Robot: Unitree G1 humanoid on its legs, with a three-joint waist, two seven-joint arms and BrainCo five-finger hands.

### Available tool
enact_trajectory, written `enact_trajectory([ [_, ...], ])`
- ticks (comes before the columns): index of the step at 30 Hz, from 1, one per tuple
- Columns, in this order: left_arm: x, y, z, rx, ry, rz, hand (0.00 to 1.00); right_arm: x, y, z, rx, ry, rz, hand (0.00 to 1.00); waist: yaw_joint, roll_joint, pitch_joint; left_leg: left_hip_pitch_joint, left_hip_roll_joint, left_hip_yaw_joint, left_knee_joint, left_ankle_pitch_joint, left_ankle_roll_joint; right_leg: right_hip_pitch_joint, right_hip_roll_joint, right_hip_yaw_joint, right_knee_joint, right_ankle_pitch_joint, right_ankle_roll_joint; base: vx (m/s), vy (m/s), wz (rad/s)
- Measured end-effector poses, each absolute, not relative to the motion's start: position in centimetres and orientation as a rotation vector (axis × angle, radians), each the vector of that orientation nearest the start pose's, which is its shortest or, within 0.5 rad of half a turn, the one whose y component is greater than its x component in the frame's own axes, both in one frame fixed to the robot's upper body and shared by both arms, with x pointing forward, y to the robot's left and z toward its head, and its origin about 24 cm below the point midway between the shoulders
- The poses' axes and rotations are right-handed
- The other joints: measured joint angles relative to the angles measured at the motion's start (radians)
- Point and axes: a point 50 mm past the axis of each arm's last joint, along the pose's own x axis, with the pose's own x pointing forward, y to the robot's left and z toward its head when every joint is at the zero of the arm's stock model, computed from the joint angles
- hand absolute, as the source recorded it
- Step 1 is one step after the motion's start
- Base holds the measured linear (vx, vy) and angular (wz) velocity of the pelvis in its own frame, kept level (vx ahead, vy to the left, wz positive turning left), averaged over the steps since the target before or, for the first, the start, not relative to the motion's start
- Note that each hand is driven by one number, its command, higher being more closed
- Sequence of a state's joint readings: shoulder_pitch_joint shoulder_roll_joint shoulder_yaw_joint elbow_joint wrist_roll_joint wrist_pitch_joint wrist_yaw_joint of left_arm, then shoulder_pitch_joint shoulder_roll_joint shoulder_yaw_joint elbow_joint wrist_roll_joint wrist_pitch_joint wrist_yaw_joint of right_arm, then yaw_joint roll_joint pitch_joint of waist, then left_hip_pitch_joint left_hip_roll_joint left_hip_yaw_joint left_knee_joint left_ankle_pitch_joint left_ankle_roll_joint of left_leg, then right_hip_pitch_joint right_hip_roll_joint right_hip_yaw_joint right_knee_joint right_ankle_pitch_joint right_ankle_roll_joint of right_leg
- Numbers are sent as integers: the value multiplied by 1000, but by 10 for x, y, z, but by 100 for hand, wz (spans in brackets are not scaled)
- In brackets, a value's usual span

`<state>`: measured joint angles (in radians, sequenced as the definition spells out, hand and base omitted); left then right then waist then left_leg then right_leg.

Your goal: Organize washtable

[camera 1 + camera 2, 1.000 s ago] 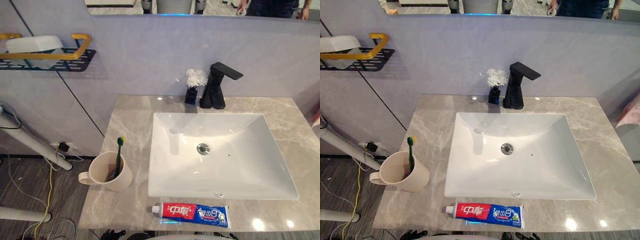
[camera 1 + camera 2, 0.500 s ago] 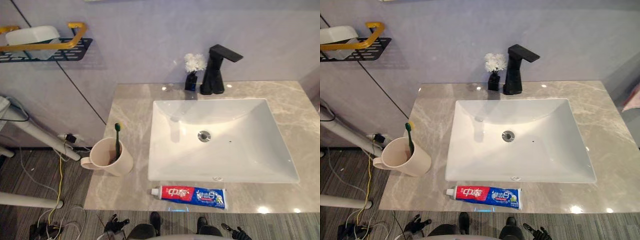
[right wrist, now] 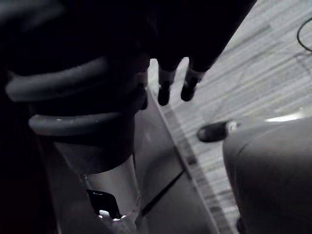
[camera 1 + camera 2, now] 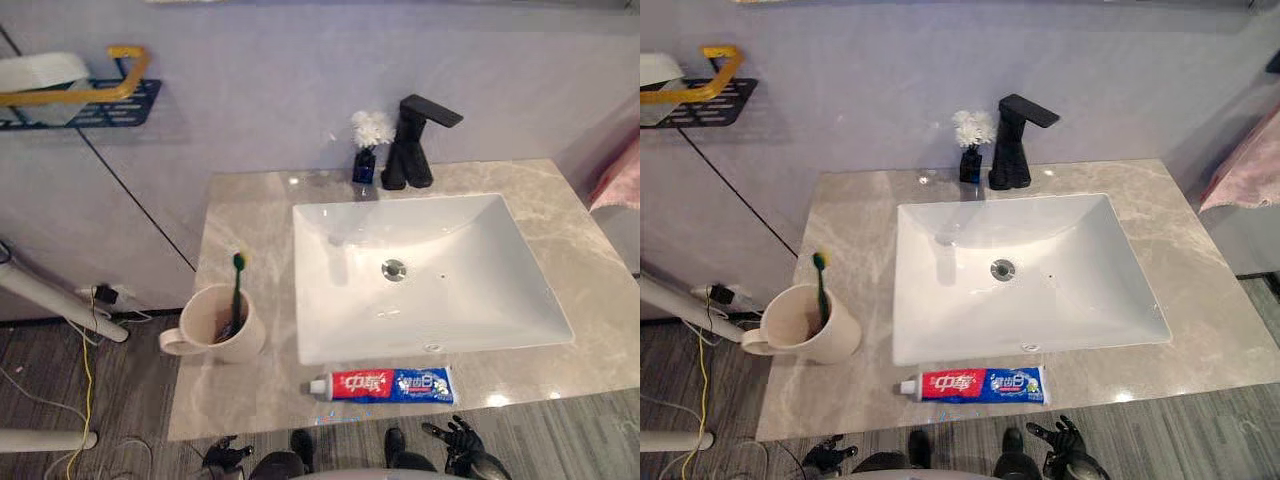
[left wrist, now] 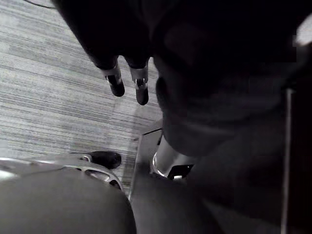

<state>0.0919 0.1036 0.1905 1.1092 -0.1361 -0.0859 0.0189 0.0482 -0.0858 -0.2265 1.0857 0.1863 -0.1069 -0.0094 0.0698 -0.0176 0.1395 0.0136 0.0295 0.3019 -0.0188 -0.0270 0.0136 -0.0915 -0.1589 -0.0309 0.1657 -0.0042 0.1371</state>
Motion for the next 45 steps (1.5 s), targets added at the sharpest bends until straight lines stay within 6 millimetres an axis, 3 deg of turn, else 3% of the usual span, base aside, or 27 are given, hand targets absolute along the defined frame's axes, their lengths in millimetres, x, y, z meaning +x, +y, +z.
enact_trajectory([
  [2, 77, 218, -162, -110, 1079, 358, 0, 98, -213, -158, 194, 1005, -380, 0, 2, -11, -9, 7, -5, -3, -1, -3, 0, 26, 3, -16, 31, -48, -5, -36, 19, -7],
  [5, 71, 221, -162, -140, 1085, 387, 0, 88, -215, -161, 210, 1038, -408, 0, 3, -28, -33, 1, -34, 5, -14, -1, -10, 52, -10, -26, -76, -49, -7, -22, -12, -17],
  [10, 60, 207, -168, -203, 1130, 409, 0, 53, -227, -166, 229, 1115, -504, 0, 0, 27, -64, 30, -37, -11, -76, 35, -20, 64, 2, -44, -109, -51, -8, -13, -41, 2],
  [13, 58, 207, -168, -204, 1133, 410, 0, 44, -226, -167, 234, 1138, -514, 0, 1, 25, -69, 54, -35, -29, -76, 38, -17, 103, 12, -54, -129, -54, -13, 27, -28, 12],
  [20, 57, 214, -167, -209, 1126, 422, 0, 51, -214, -169, 263, 1127, -491, 0, 1, -15, -81, 64, -39, -37, -75, 38, -17, 126, 12, -57, -153, -51, -16, 30, -15, 1],
  [23, 57, 218, -167, -200, 1122, 427, 0, 71, -210, -162, 272, 1039, -456, 0, -1, -31, -77, 65, -38, -32, -75, 38, -17, 124, 13, -49, -156, -49, -19, -1, -8, -7],
  [26, 54, 219, -167, -201, 1128, 437, 0, 91, -226, -142, 291, 853, -500, 0, -1, -30, -78, 67, -36, -6, -75, 34, -22, 116, 15, -23, -162, -39, -22, -35, 6, -23],
  [28, 50, 220, -167, -205, 1134, 448, 0, 87, -246, -130, 308, 762, -591, 0, -5, -30, -78, 66, -34, 13, -75, 30, -26, 100, 18, -2, -158, -37, -22, -69, 4, -36],
  [30, 43, 222, -167, -221, 1143, 478, 0, 80, -289, -109, 330, 600, -800, 0, -12, -29, -80, 68, -33, 41, -75, 20, -32, 86, 21, 23, -157, -33, -23, -52, 1, -37],
  [33, 34, 223, -168, -227, 1159, 495, 0, 60, -337, -87, 352, 443, -1070, 0, -31, -31, -87, 74, -34, 56, -75, 14, -35, 84, 21, 37, -158, -32, -23, -27, -4, -18],
  [35, 31, 223, -169, -228, 1170, 498, 0, 46, -355, -78, 356, 385, -1192, 0, -34, -31, -98, 75, -35, 59, -75, 8, -41, 83, 22, 41, -162, -30, -22, 1, -11, -9],
  [38, 24, 223, -169, -246, 1181, 525, 0, 33, -368, -71, 409, 297, -1361, 0, -40, -31, -113, 75, -35, 61, -75, 5, -41, 84, 22, 44, -167, -30, -21, 10, -12, -3],
  [40, 18, 223, -169, -244, 1196, 532, 0, 38, -371, -68, 455, 247, -1417, 0, -57, -26, -122, 75, -35, 60, -75, 4, -40, 84, 22, 44, -168, -30, -21, 8, -16, -1],
  [45, 15, 219, -171, -241, 1221, 517, 0, 47, -383, -54, 518, 101, -1559, 0, -55, -16, -139, 75, -39, 58, -75, -2, -36, 86, 19, 45, -171, -30, -21, 0, 0, 0],
])
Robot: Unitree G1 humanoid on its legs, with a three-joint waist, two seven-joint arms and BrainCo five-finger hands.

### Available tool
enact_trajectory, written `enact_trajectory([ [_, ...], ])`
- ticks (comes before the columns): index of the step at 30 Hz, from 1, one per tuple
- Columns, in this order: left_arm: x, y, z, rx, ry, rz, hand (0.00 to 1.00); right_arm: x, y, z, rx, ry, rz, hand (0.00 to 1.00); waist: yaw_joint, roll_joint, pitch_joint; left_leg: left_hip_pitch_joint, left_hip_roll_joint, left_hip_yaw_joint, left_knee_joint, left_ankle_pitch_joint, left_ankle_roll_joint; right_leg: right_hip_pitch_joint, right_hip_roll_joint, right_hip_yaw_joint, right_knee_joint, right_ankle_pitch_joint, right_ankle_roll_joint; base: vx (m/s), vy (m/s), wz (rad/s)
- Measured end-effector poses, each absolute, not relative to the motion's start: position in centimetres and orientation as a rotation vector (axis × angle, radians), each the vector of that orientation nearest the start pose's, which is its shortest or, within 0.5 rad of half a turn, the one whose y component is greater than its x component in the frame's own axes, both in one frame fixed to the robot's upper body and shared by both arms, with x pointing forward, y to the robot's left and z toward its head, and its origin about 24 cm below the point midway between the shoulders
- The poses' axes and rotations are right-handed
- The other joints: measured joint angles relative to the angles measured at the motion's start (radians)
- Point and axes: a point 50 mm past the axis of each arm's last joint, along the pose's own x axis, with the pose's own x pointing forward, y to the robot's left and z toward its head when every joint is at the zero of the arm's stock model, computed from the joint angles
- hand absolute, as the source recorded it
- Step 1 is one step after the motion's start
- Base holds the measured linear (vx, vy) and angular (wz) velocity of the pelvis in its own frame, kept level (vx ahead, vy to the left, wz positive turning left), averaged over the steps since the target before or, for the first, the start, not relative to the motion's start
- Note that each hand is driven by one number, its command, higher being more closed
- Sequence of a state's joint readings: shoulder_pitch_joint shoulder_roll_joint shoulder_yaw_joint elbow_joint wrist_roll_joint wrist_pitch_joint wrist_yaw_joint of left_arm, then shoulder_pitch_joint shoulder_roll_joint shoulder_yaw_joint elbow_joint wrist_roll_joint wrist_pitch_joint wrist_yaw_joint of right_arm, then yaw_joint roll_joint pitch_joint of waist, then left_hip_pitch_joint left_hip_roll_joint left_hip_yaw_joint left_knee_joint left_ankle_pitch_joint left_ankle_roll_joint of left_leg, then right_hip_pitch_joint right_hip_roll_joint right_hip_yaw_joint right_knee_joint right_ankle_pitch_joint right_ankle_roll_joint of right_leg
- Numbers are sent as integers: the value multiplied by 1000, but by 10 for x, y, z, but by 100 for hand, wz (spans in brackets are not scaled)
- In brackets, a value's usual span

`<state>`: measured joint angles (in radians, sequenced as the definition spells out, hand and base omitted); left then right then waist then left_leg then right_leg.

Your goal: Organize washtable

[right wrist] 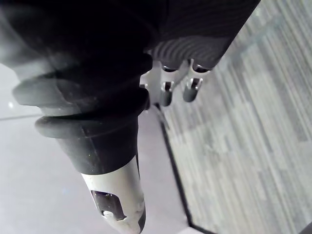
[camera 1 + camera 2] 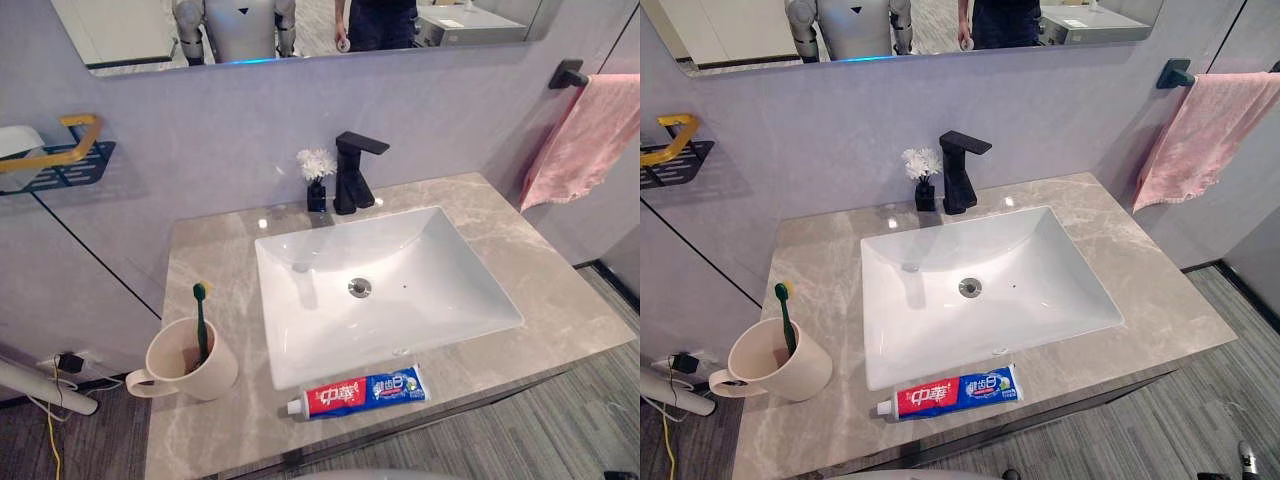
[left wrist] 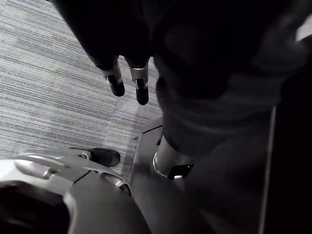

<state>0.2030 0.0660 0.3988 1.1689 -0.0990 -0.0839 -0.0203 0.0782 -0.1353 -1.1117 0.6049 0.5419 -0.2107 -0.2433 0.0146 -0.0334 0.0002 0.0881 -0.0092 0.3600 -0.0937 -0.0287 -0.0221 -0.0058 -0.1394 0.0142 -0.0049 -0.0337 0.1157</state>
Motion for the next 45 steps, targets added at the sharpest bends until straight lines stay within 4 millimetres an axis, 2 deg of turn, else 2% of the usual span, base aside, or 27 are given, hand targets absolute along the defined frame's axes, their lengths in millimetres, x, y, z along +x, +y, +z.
enact_trajectory([
  [1, 15, 218, -171, -239, 1222, 515, 0, 52, -386, -47, 517, 61, -1563, 0, 0, 2, -1, 0, 0, -2, 0, 0, 1, 1, 0, -1, 0, 0, 0, 0, -30, 2],
  [4, 16, 218, -171, -216, 1227, 493, 0, 71, -399, -5, 424, -116, -1553, 0, 1, 4, -3, 0, -3, -8, 0, 0, 5, 3, -3, -5, -2, 0, 0, -7, -35, 4],
  [5, 17, 217, -171, -206, 1228, 480, 0, 80, -405, 21, 336, -202, -1534, 0, 2, 4, -3, 0, -5, -15, 0, 0, 6, 5, -5, -9, -2, 0, 0, -12, -35, 7],
  [8, 19, 215, -171, -194, 1232, 463, 0, 98, -410, 71, 177, -363, -1470, 0, 1, 2, -6, -1, -6, -18, 0, -2, 8, 5, -7, -11, 0, 0, 0, -4, -9, 2],
  [9, 19, 215, -171, -188, 1236, 457, 0, 106, -409, 93, 107, -434, -1425, 0, 0, 1, -7, -1, -6, -20, 0, -2, 8, 4, -7, -12, 0, 0, 0, -18, -30, 3],
  [10, 19, 216, -171, -183, 1236, 453, 0, 110, -408, 103, 75, -469, -1403, 0, 0, 1, -8, -2, -6, -23, 0, -2, 8, 4, -8, -14, 0, 0, 1, -15, -36, 7],
  [12, 19, 216, -171, -180, 1234, 452, 0, 121, -401, 136, -22, -589, -1310, 0, 2, -3, -18, -5, -7, -32, 0, -1, 10, 5, -8, -20, 2, 0, 1, -9, -39, 9],
  [15, 18, 216, -171, -180, 1235, 452, 0, 132, -389, 167, -93, -711, -1185, 0, 1, -4, -27, -6, -7, -42, 0, 0, 10, 7, -9, -30, 3, 0, 1, -9, -37, 12],
  [16, 17, 216, -171, -179, 1233, 453, 0, 142, -377, 188, -141, -791, -1067, 0, 1, -5, -30, -6, -8, -55, -1, -1, 10, 13, -11, -41, 3, 0, 1, -11, -36, 16],
  [19, 17, 217, -170, -179, 1227, 454, 0, 162, -352, 212, -211, -860, -845, 0, 1, -10, -38, -7, -8, -59, -1, -2, 8, 13, -11, -43, 5, 0, 1, -16, -24, 5],
  [21, 17, 217, -170, -180, 1226, 454, 0, 177, -338, 218, -250, -857, -705, 0, 3, -12, -41, -7, -8, -62, -1, -2, 8, 13, -12, -45, 7, 0, 1, -26, -26, 6],
  [25, 17, 217, -170, -192, 1222, 442, 0, 214, -295, 213, -279, -762, -314, 0, 3, -12, -46, -14, -7, -71, -2, -2, 8, 6, -15, -49, 16, 0, 1, -35, -26, 6],
  [26, 17, 217, -170, -197, 1220, 443, 0, 222, -277, 207, -281, -714, -176, 0, 2, -12, -46, -18, -7, -73, -1, -2, 8, 0, -15, -50, 18, 0, 1, -33, -29, 6],
  [27, 17, 217, -170, -204, 1217, 436, 0, 225, -253, 193, -292, -633, 22, 0, 4, -12, -46, -22, -7, -80, -1, -1, 9, 0, -17, -57, 18, 0, 1, -25, -25, 8],
  [28, 17, 217, -170, -206, 1216, 433, 0, 225, -248, 190, -294, -616, 62, 0, 4, -12, -47, -23, -7, -82, -1, -1, 9, 0, -17, -59, 18, 0, 1, -1, -22, 15],
  [30, 18, 217, -170, -224, 1205, 435, 0, 218, -223, 159, -271, -463, 296, 0, 6, -14, -47, -28, -8, -90, -1, 1, 12, 0, -18, -67, 19, 0, 1, 15, -26, 11],
  [33, 18, 218, -169, -235, 1194, 422, 0, 207, -216, 132, -241, -317, 414, 0, 4, -21, -44, -32, -9, -93, -1, 2, 14, -2, -20, -68, 18, 0, 1, 6, -8, 2],
  [39, 19, 222, -168, -247, 1178, 423, 0, 196, -211, 108, -259, -168, 510, 0, 6, -38, -41, -51, -14, -94, 0, 8, 21, -17, -20, -71, 8, 0, 1, 0, 0, 0],
  [45, 25, 222, -167, -228, 1164, 393, 0, 181, -205, 85, -259, -53, 552, 0, 30, -46, -29, -61, -19, -102, 0, 10, 24, -17, -21, -79, -4, -1, 1, -5, -19, 3],
])
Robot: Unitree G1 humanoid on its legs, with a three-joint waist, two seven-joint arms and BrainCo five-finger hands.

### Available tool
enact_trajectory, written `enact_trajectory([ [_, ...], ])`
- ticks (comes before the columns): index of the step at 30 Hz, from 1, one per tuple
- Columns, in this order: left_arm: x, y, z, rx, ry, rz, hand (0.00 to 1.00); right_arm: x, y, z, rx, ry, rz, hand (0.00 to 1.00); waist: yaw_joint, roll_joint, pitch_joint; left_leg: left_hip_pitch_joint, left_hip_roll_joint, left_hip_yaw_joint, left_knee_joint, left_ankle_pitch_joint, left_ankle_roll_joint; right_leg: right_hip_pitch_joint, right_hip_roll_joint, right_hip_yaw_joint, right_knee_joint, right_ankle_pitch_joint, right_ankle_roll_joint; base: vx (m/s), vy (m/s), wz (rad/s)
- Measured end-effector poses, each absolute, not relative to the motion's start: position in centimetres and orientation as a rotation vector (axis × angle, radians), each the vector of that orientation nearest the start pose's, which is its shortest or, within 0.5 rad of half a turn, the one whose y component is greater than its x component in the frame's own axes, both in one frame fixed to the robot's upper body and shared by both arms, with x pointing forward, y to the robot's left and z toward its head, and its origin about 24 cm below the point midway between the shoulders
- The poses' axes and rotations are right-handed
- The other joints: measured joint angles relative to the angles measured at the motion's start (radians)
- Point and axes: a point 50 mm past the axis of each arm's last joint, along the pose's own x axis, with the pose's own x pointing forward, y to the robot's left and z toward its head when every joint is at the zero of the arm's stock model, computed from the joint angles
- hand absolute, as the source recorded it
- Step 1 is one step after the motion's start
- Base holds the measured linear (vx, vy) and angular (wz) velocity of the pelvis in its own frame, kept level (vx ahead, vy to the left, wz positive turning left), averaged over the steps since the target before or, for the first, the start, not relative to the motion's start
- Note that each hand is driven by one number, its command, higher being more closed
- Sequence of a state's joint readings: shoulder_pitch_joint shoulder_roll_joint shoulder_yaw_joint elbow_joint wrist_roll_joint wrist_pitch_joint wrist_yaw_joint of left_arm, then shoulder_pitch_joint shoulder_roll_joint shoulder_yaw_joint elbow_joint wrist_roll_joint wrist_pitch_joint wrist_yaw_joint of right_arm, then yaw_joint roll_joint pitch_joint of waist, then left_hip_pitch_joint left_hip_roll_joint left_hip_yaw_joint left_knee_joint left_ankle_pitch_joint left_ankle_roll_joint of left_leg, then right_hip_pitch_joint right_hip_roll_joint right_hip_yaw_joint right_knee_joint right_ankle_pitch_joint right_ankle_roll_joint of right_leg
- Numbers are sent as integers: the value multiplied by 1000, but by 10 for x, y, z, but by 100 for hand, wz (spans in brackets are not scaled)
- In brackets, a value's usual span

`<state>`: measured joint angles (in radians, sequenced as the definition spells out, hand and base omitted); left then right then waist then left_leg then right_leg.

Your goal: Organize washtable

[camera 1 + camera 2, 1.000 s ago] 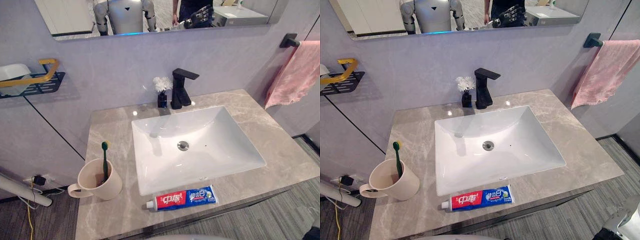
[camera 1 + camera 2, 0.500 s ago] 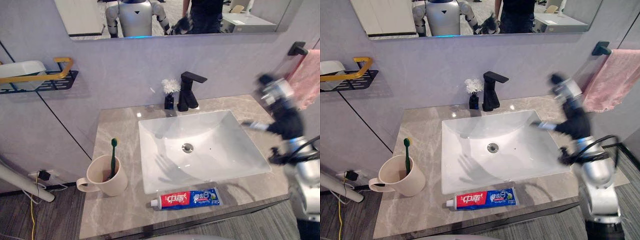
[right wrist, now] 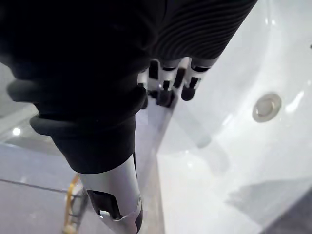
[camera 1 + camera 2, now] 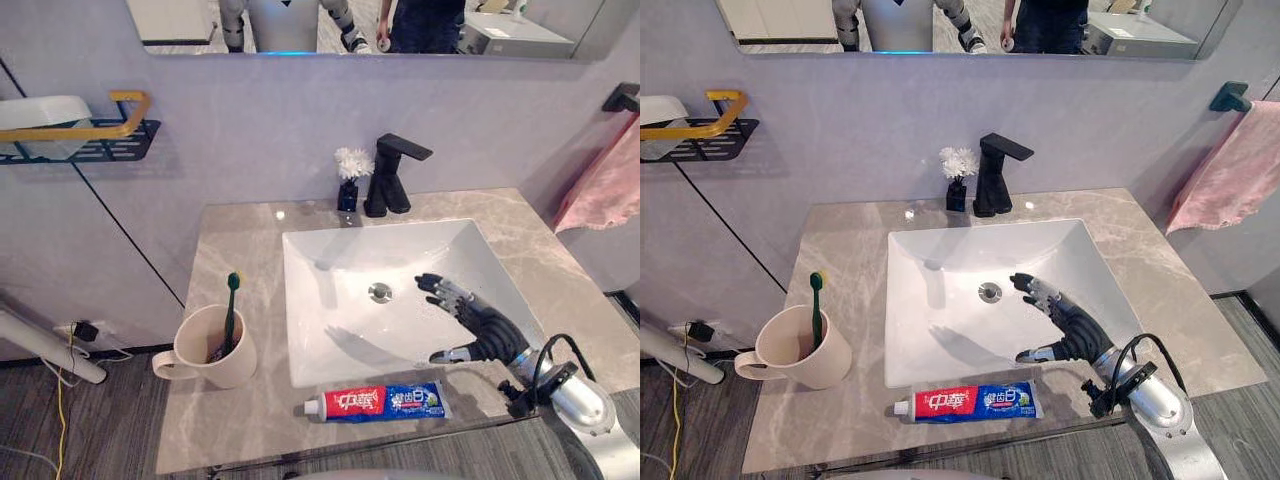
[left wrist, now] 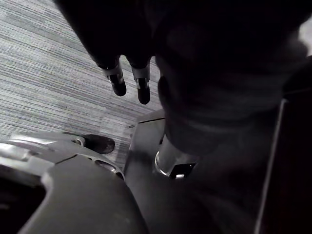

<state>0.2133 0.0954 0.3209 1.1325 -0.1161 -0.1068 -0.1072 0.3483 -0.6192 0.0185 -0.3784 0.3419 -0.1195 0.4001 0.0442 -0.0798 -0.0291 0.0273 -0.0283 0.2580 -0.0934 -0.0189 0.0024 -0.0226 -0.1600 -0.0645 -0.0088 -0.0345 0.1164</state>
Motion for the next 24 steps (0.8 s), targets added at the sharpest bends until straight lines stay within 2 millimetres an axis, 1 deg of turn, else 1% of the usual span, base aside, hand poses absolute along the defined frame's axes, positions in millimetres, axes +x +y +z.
enact_trajectory([
  [3, 26, 223, -167, -218, 1165, 385, 0, 178, -200, 81, -268, -33, 589, 0, 1, -6, 11, -3, -1, -3, 1, 0, 0, 0, -1, -4, -3, 0, 0, -2, -8, 1],
  [8, 28, 225, -167, -211, 1161, 377, 0, 177, -200, 79, -297, -20, 606, 0, 1, -10, 28, -8, 2, -6, 8, -1, 0, 0, 0, -7, -5, 0, 0, -9, -34, 2],
  [11, 30, 227, -166, -215, 1154, 362, 0, 176, -200, 79, -353, -13, 620, 0, 2, -18, 42, -9, 8, -7, 8, -1, -1, -1, 1, -5, -2, 0, 0, -20, -34, 1],
  [18, 30, 227, -166, -216, 1155, 361, 0, 172, -189, 79, -533, -33, 694, 0, 0, -18, 43, -13, 8, -9, 5, -1, 0, -11, -1, -4, 10, 0, 0, -2, -7, 1],
  [21, 30, 227, -166, -216, 1155, 361, 0, 171, -189, 79, -619, -46, 705, 0, 0, -17, 43, -14, 9, -13, 5, 0, 0, -11, -1, -5, 11, -1, 0, -2, -15, 2],
  [24, 30, 227, -166, -216, 1155, 361, 0, 170, -189, 77, -645, -42, 709, 0, 0, -17, 43, -15, 9, -15, 5, 0, 0, -11, 0, -5, 13, -1, -1, 0, 0, 0],
])
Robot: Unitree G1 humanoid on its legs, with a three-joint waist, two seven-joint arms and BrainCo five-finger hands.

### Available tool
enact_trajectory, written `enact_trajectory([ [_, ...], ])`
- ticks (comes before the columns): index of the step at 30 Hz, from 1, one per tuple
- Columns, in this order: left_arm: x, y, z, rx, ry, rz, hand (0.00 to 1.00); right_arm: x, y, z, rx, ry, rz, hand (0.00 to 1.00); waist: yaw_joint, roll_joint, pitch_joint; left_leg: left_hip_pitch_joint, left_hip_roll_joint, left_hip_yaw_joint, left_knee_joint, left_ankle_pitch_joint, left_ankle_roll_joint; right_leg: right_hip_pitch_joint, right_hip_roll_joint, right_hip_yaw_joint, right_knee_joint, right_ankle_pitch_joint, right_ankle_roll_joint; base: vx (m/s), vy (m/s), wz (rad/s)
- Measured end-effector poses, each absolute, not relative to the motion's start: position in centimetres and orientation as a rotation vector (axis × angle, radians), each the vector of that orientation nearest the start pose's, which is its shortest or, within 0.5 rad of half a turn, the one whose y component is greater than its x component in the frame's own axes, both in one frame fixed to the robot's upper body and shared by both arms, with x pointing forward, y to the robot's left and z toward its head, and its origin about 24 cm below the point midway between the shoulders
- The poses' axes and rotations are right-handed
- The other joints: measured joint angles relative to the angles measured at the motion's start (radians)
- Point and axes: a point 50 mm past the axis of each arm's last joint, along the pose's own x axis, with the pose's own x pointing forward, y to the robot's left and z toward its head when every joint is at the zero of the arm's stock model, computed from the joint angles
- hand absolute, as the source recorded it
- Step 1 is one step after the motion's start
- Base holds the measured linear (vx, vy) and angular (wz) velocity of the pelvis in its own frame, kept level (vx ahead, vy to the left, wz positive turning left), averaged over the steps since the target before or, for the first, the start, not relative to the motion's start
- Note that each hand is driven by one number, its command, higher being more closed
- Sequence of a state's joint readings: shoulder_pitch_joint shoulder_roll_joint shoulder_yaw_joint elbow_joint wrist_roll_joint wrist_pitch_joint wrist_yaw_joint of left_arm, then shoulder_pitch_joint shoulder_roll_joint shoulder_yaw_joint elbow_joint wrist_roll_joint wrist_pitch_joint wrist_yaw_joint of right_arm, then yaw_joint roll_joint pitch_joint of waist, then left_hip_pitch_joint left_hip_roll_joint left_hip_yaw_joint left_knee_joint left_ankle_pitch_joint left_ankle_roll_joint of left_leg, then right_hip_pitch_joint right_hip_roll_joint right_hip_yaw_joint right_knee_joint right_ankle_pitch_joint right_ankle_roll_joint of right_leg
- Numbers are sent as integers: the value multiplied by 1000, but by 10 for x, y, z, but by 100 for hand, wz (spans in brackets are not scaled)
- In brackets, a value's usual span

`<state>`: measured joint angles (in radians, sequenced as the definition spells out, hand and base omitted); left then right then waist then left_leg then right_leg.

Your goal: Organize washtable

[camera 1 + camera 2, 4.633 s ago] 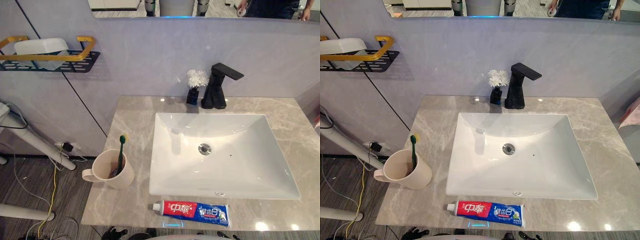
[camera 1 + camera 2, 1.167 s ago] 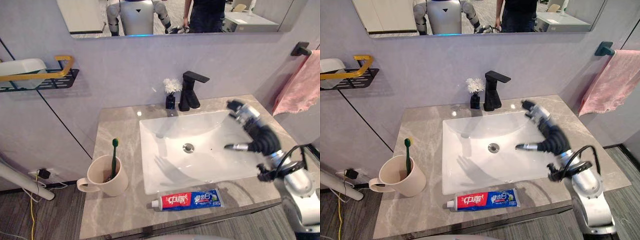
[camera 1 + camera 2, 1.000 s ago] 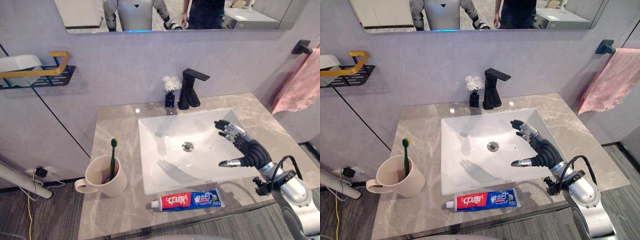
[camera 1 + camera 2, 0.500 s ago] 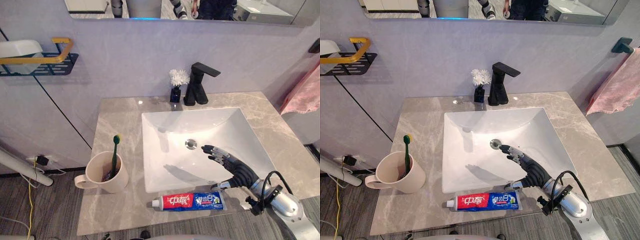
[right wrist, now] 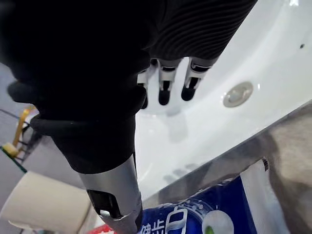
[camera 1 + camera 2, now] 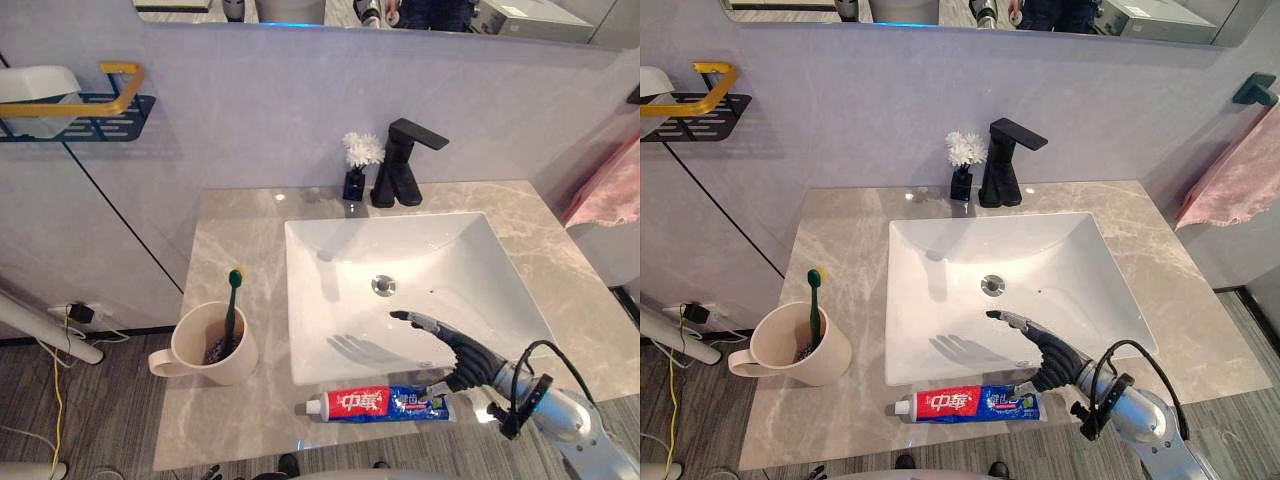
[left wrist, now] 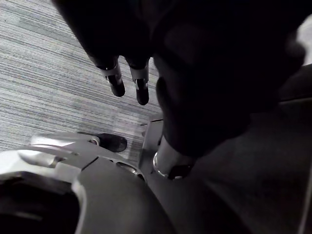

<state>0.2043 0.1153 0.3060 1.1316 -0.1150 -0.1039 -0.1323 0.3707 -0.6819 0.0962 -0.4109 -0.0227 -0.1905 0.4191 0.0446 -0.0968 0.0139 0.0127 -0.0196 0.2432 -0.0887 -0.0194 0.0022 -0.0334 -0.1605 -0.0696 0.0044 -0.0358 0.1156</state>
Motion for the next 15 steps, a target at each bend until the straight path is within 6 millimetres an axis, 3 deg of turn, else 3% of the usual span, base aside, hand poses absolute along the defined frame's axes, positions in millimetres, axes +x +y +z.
enact_trajectory([
  [15, 30, 227, -166, -225, 1152, 345, 0, 166, -191, 77, -688, -17, 754, 0, 0, -1, 1, 0, 0, -1, 0, 0, 0, -4, 0, 3, 8, -1, 0, 0, 0, 0],
])
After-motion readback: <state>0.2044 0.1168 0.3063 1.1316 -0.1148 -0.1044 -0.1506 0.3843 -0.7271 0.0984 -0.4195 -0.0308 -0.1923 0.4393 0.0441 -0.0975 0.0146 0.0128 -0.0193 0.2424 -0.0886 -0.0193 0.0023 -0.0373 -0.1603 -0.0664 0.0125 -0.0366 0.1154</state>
